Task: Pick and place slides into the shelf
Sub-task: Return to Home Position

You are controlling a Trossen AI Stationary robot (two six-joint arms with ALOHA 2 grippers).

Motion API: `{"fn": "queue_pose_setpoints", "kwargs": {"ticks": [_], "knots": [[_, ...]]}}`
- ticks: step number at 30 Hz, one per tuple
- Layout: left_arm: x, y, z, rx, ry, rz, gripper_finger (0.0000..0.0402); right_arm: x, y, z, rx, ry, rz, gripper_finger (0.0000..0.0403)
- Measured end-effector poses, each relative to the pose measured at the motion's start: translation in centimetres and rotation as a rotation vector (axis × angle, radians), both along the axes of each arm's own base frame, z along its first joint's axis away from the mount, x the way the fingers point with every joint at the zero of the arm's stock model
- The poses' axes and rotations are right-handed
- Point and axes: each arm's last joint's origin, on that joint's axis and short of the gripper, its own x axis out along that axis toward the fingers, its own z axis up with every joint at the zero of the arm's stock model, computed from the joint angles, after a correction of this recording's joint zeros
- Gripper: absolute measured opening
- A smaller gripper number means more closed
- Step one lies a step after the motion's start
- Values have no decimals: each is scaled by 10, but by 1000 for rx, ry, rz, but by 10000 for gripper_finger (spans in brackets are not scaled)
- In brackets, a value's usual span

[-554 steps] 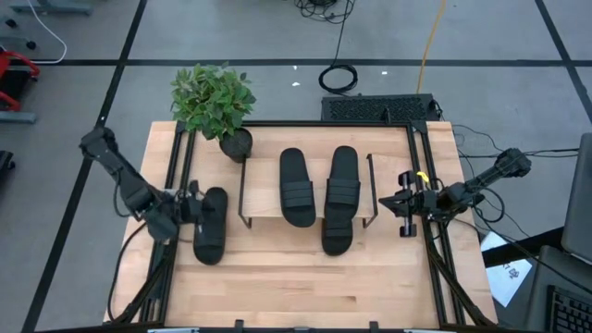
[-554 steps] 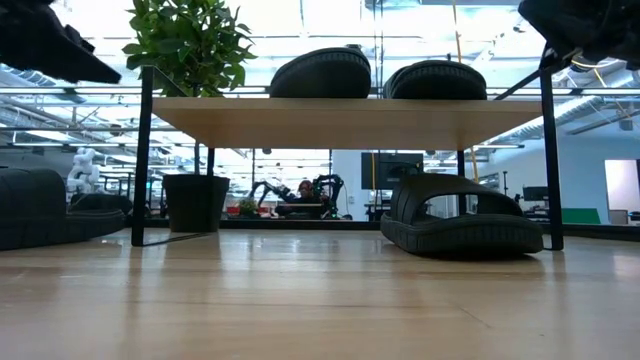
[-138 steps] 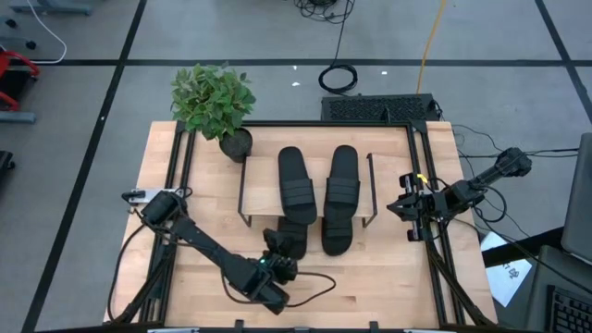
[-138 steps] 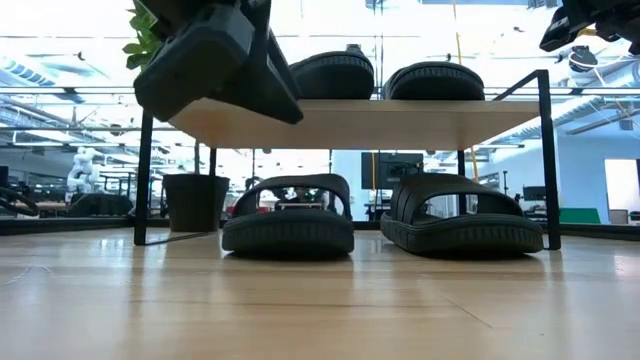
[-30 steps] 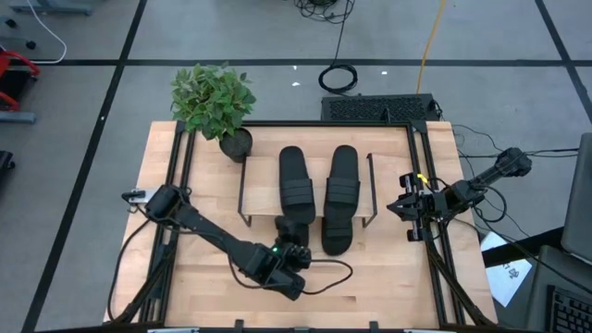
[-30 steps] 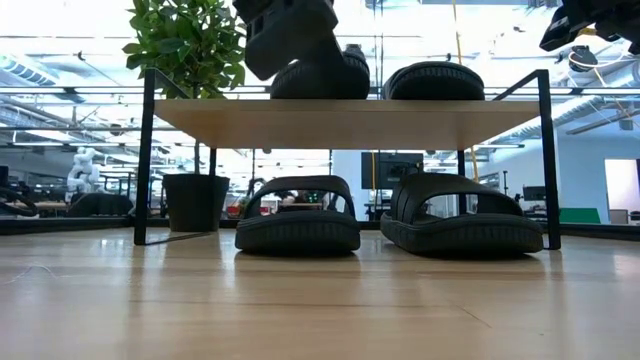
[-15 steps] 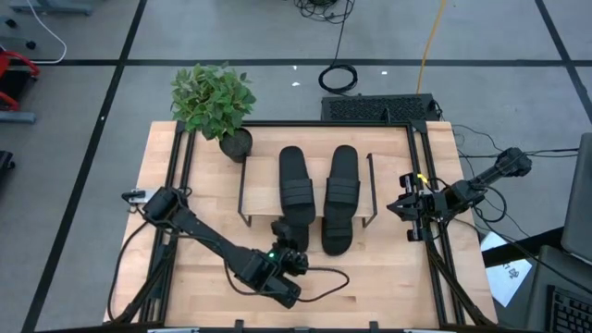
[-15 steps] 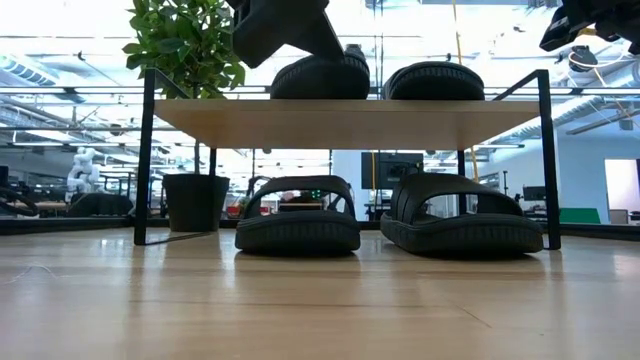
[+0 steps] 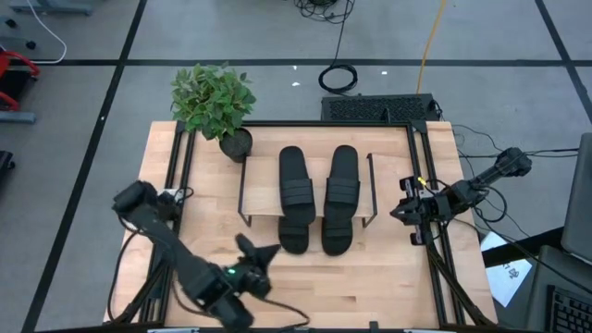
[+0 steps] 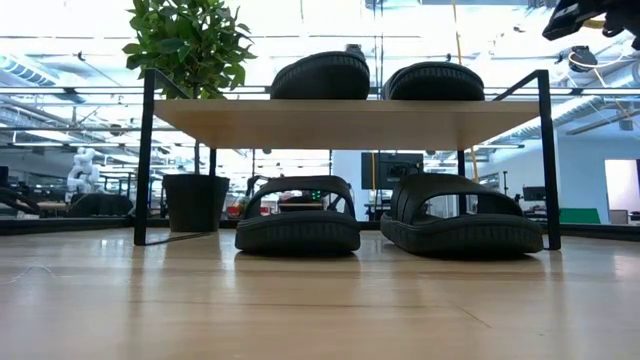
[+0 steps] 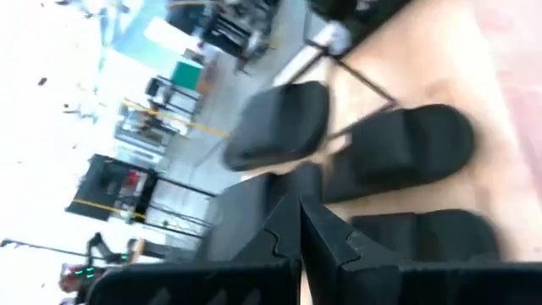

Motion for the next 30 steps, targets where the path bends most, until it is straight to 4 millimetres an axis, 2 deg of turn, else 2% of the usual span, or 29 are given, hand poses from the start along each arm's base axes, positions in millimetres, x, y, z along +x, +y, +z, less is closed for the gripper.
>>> {"fn": "queue_pose_setpoints", "kwargs": {"ticks": [2,6,10,13,16,20,22,26,30], "knots": [[-14,9,10,17,-45,32,0,0,0,0,-1,-4,0,0],[-36,44,17,-5,-155,125,0,0,-2,0,11,5,-66,0],[-58,86,3,-72,-224,198,0,1,-2,-1,-20,12,-94,0],[-67,110,-17,-151,-212,189,0,1,-2,-1,-28,15,-98,0],[-67,120,-30,-255,-171,4,0,1,-2,-2,-41,21,-104,0],[-71,126,-29,-315,-179,-513,0,5,-2,-8,-59,91,-108,0],[-75,134,-25,-291,-218,-688,0,7,-3,-5,-44,144,-126,0],[-74,170,-11,-252,-304,-727,0,11,-7,-7,6,234,-237,0],[-73,211,1,-325,-366,-894,0,13,-10,-8,16,250,-289,0]]}}
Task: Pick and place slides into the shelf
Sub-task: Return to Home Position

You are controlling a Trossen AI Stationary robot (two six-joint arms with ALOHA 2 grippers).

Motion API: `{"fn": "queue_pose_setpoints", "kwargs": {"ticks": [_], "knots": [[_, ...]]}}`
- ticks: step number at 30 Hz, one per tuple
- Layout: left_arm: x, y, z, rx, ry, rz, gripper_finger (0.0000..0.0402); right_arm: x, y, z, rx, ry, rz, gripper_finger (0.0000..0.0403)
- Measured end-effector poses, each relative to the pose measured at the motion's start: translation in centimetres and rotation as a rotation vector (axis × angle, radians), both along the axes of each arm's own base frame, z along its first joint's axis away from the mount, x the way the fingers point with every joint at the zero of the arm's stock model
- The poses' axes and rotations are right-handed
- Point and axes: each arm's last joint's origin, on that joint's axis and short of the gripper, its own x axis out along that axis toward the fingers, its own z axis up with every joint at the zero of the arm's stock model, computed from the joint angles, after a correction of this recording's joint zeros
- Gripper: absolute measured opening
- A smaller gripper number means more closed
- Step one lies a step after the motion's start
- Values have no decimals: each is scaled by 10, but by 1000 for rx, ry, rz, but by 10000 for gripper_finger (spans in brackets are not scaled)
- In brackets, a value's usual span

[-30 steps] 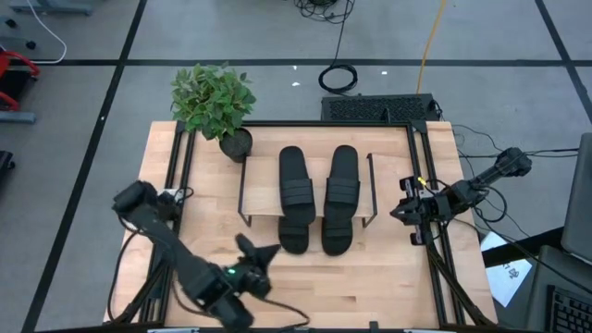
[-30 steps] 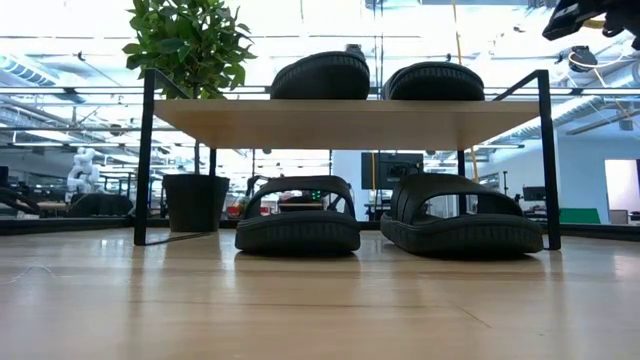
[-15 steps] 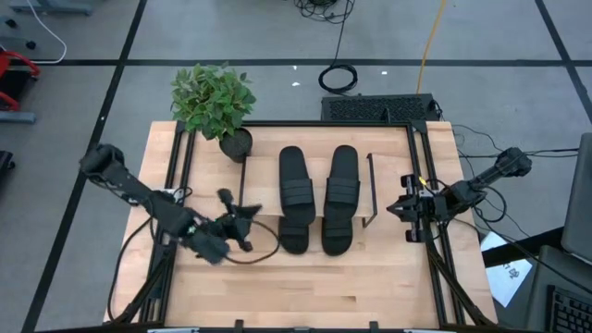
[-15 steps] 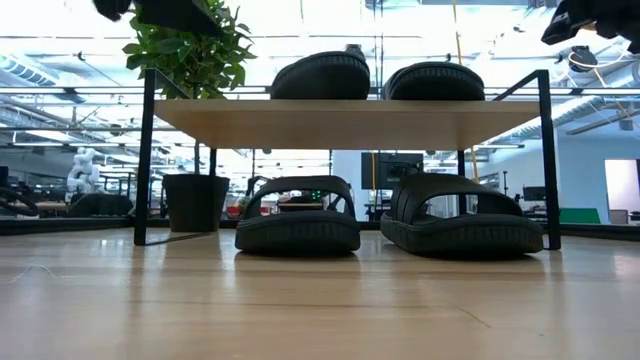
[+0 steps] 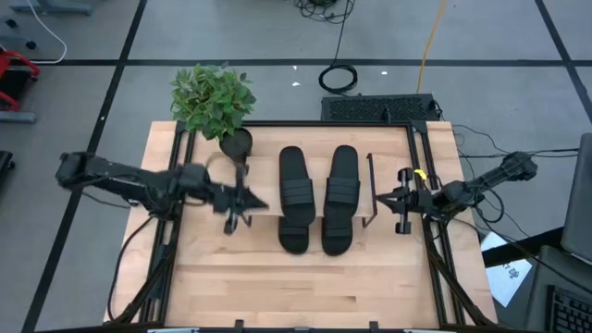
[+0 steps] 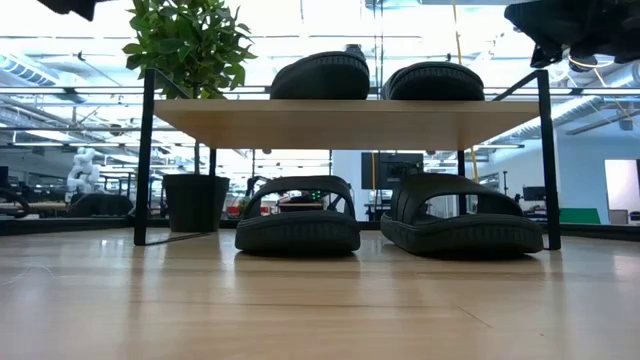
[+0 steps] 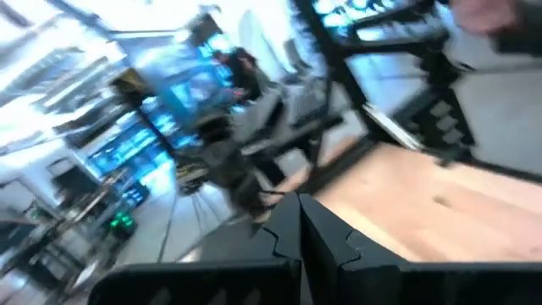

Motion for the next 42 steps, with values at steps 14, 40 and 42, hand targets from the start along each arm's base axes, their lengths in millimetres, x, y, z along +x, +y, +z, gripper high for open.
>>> {"fn": "queue_pose_setpoints", "kwargs": {"ticks": [14,40,42], "knots": [[-84,7,-12,-157,-41,358,0,-12,-1,-2,122,16,8,0],[-128,3,-45,-131,11,353,0,-17,-14,-9,166,4,105,0],[-128,5,-50,-180,-2,375,0,-16,-14,-13,161,4,103,0]]}}
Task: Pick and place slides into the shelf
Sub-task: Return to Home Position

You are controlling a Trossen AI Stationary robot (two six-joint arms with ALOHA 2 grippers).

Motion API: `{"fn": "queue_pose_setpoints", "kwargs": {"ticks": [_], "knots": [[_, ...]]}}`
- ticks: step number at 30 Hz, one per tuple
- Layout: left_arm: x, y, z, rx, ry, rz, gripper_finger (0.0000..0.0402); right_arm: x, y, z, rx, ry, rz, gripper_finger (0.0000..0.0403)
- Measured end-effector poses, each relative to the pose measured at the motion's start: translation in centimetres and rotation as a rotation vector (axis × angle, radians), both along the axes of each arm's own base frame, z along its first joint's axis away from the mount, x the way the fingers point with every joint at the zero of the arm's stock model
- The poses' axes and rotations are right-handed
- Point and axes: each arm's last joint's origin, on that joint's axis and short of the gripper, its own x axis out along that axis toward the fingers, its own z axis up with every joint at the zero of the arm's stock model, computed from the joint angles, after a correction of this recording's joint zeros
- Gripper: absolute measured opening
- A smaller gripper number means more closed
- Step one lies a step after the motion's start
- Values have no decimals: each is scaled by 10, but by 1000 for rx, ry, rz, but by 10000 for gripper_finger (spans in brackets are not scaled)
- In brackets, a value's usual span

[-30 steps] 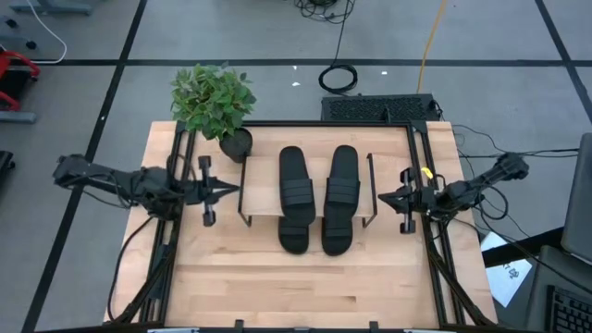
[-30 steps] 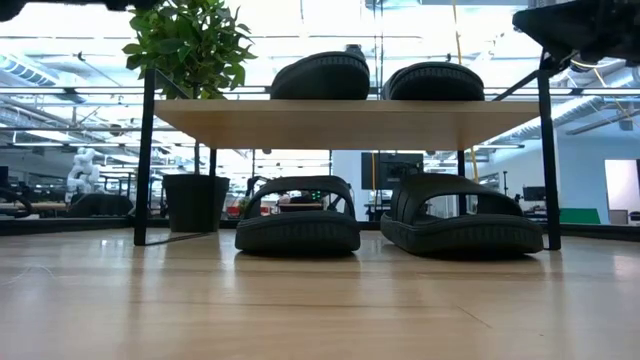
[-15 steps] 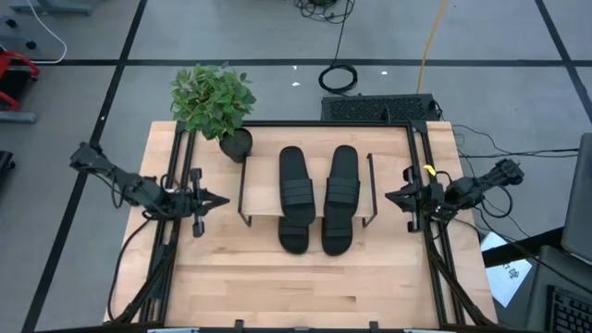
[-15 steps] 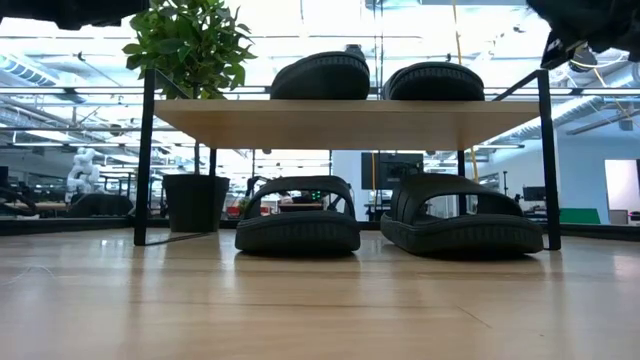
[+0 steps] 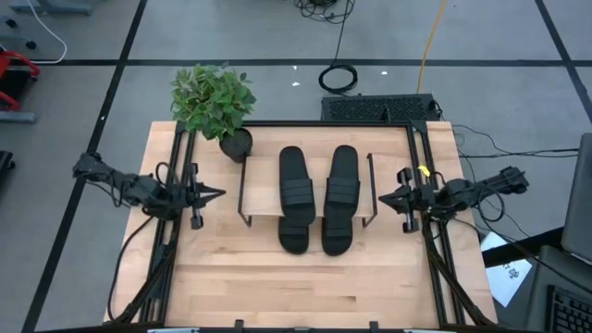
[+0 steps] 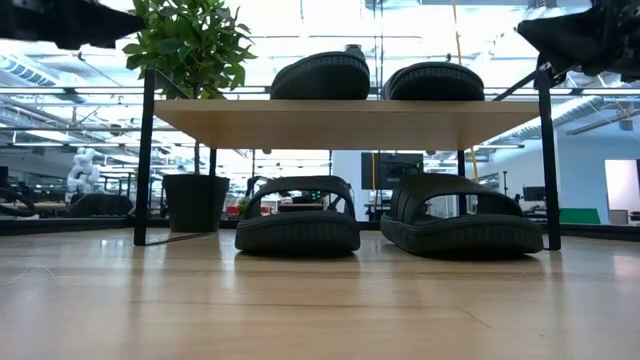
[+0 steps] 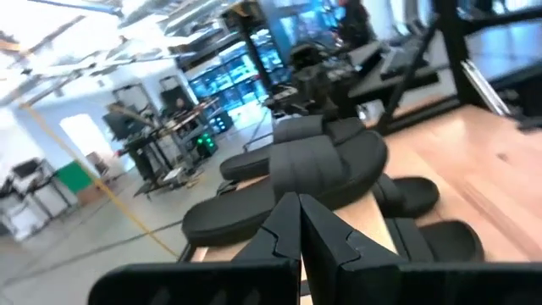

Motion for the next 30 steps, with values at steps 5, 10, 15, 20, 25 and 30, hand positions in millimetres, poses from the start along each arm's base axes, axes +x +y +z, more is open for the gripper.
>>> {"fn": "queue_pose_setpoints", "kwargs": {"ticks": [5,10,15,20,25,30], "knots": [[2,1,-19,-79,0,6,0,1,-1,-1,-1,-30,-15,0],[5,-2,-43,-110,31,-67,0,0,-3,1,15,-58,-17,0],[7,-3,-60,-100,54,-78,0,1,-3,2,24,-62,-2,0],[7,-3,-66,-111,65,-79,0,1,-4,2,27,-62,-13,0],[7,-3,-65,-131,62,-81,0,1,-4,2,34,-61,-11,0],[7,-3,-65,-179,62,-79,0,1,-4,1,19,-57,-16,0]]}}
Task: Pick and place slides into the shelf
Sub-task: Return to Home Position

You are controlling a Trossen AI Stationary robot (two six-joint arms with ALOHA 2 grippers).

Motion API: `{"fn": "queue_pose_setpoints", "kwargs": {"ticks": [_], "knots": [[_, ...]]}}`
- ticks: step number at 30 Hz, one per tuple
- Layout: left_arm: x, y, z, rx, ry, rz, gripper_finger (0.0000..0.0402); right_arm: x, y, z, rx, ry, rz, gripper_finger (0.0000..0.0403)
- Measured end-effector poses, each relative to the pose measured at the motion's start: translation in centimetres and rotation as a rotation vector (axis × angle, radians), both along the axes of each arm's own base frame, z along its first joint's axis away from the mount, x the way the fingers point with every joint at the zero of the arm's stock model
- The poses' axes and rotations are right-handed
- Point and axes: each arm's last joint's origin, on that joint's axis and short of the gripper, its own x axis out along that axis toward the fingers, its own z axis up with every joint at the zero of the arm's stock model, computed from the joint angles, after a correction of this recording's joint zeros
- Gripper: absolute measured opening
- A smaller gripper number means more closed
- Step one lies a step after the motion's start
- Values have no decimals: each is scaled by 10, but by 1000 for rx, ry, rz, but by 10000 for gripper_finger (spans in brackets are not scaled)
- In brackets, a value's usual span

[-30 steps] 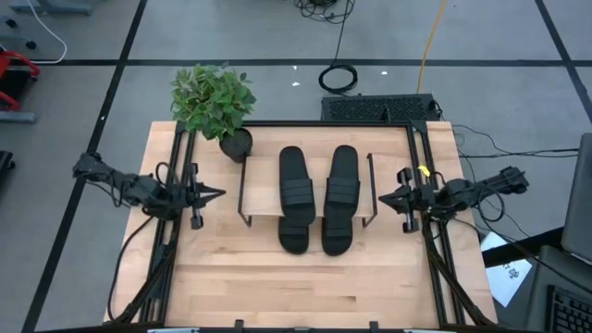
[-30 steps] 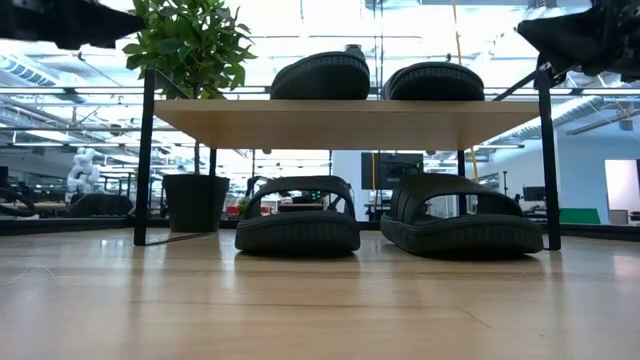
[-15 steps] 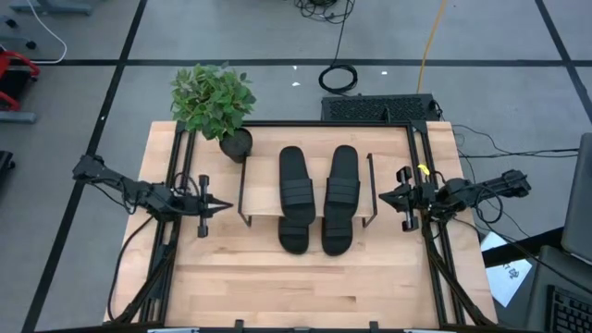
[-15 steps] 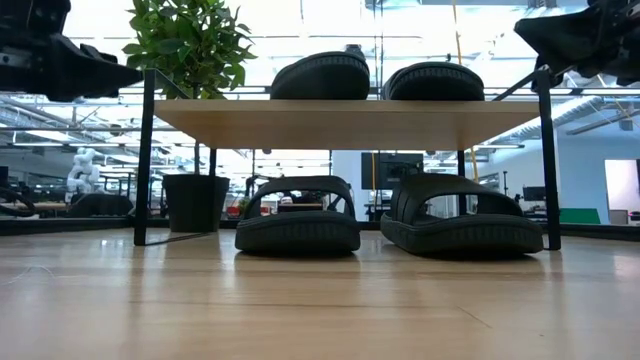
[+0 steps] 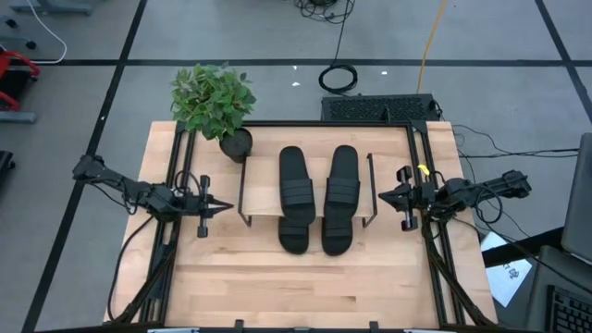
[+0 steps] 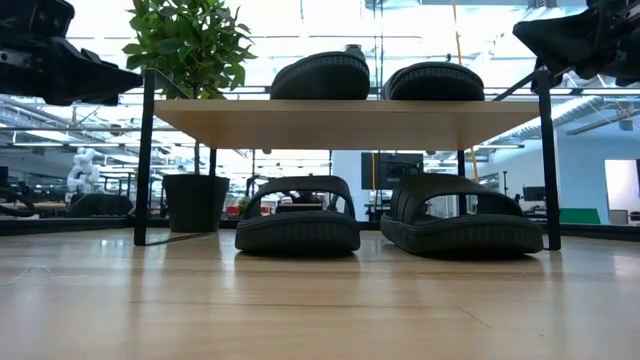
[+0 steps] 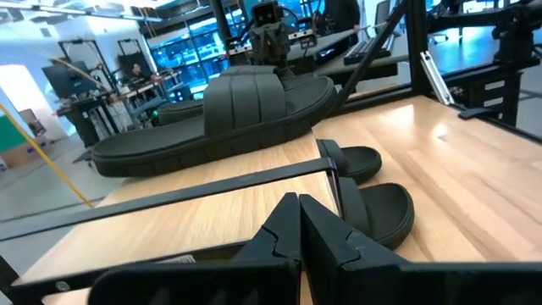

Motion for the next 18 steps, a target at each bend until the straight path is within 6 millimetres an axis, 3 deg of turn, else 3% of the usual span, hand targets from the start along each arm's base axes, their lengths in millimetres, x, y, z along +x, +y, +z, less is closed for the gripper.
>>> {"fn": "queue_pose_setpoints", "kwargs": {"ticks": [18], "knots": [[0,0,0,-19,2,1,15,0,0,1,-87,-13,-26,0]]}}
